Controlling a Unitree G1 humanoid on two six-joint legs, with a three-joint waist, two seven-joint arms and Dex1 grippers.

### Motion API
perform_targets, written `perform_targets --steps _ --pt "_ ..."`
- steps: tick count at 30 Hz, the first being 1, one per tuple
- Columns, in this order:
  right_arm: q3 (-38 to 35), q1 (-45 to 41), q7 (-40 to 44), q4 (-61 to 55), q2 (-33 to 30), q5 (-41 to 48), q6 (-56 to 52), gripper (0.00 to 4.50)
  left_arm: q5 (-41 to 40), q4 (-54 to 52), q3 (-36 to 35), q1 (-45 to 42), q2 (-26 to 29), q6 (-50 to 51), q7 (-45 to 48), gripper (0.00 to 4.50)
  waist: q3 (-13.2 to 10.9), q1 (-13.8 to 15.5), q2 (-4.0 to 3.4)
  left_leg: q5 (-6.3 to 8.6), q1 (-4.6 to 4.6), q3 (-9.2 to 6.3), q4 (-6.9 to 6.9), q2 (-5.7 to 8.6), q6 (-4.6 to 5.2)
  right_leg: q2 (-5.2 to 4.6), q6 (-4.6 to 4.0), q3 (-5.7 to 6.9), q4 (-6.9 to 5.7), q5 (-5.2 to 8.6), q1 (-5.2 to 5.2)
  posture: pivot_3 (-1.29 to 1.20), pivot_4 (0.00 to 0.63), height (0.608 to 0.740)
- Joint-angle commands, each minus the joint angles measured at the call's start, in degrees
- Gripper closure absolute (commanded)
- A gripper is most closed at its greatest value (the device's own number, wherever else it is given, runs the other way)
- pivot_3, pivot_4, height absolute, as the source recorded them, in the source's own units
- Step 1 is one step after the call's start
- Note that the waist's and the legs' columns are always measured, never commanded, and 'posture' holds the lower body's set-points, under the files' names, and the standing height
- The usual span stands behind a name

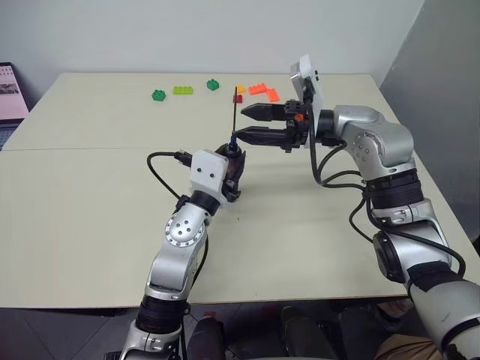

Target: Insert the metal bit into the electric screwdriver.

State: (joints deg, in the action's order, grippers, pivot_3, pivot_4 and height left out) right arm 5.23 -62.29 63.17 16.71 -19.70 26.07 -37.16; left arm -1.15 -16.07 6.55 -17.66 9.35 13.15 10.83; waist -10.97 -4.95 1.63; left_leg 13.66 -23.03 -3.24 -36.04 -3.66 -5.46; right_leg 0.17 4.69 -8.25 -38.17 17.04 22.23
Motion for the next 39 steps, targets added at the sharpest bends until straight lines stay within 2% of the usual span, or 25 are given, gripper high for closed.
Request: perform_targets --steps 1,8,11,14,16,20,25,30,32,34,39 --pt "-4.3 1.9 -2.0 -6.2 -3.8 1.8 -1.9 0.41 1.3 0.0 -2.0 -2.8 2.2 -0.1 0.3 2.85 0.0 0.1 0.00 0.00 -0.01 0.01 0.00 0.01 0.00 -0.01 0.00 -0.01 0.01 0.00 0.00 0.00 0.150 0.740" --pt "-8.0 13.8 -5.0 -23.4 -16.7 0.6 -3.4 0.41 8.9 10.8 2.2 -18.2 14.2 2.5 8.2 2.85 0.0 0.9 0.00 0.00 -0.21 -0.03 0.00 0.03 0.00 -0.03 0.00 0.07 0.15 0.00 0.08 0.00 0.150 0.740" --pt "-9.5 19.4 -5.4 -30.0 -23.1 -1.0 -2.7 0.41 13.2 18.1 8.2 -25.4 19.8 1.8 17.1 2.85 0.0 1.6 -0.03 0.00 -0.37 -0.09 0.00 0.06 0.00 -0.08 0.00 0.19 0.21 0.00 0.17 0.00 0.150 0.740" --pt "-10.4 25.4 -4.5 -36.6 -30.3 -3.4 -0.5 0.41 16.6 26.0 14.7 -32.1 22.3 2.0 26.2 2.85 -0.1 1.9 -0.09 0.00 -0.44 -0.08 0.06 0.07 0.00 -0.11 0.00 0.24 0.31 0.01 0.23 0.00 0.150 0.740" --pt "-10.7 28.4 -4.5 -40.2 -34.0 -4.7 0.1 0.41 17.9 31.3 18.2 -35.6 22.1 -0.6 31.4 2.85 -0.1 2.1 -0.11 0.00 -0.51 -0.07 0.06 0.07 0.00 -0.13 0.00 0.27 0.36 0.01 0.26 0.00 0.150 0.740" --pt "-14.1 34.4 -3.4 -46.6 -39.7 -4.0 -0.1 0.41 19.4 43.3 23.4 -42.8 18.3 -6.3 39.9 2.86 -0.1 2.7 -0.10 0.00 -0.98 -0.07 -0.03 0.09 0.00 -0.14 0.00 0.30 0.24 0.01 0.72 0.00 0.150 0.740" --pt "-22.6 40.5 -1.7 -53.5 -42.1 3.0 -3.9 0.41 21.6 57.5 26.0 -48.7 13.6 -12.5 44.0 2.86 -0.1 3.3 -0.10 -0.01 -0.98 -0.07 -0.04 0.09 0.01 -0.13 0.00 0.30 0.17 0.01 0.73 0.00 0.150 0.740" --pt "-27.5 43.4 -3.6 -56.5 -42.6 6.2 -6.2 0.41 23.3 66.1 25.9 -50.7 10.2 -15.8 44.8 2.86 -0.1 3.2 -0.10 -0.01 -0.95 -0.07 -0.10 0.10 0.01 -0.14 0.00 0.27 0.16 0.01 0.66 0.00 0.150 0.740" --pt "-28.3 43.7 -4.5 -56.9 -42.5 6.9 -6.7 0.41 23.3 67.8 25.3 -51.1 9.3 -16.5 45.4 2.16 -0.1 3.2 -0.10 -0.01 -0.93 -0.07 -0.12 0.10 0.01 -0.14 0.00 0.26 0.12 0.01 0.65 0.00 0.150 0.740" --pt "-28.6 43.8 -5.2 -57.1 -42.6 7.3 -6.7 0.41 23.5 69.1 24.9 -51.5 8.9 -17.2 45.6 1.92 -0.1 3.2 -0.10 -0.02 -0.93 -0.07 -0.12 0.10 0.02 -0.13 0.00 0.27 0.09 0.01 0.65 0.00 0.150 0.740" --pt "-28.5 43.9 -5.8 -56.4 -43.0 7.6 -6.4 0.41 20.8 67.8 21.7 -52.1 9.0 -15.6 49.9 0.80 -0.1 3.3 -0.10 -0.03 -0.91 -0.08 -0.14 0.10 0.03 -0.13 0.00 0.29 0.06 0.01 0.62 0.00 0.150 0.740"
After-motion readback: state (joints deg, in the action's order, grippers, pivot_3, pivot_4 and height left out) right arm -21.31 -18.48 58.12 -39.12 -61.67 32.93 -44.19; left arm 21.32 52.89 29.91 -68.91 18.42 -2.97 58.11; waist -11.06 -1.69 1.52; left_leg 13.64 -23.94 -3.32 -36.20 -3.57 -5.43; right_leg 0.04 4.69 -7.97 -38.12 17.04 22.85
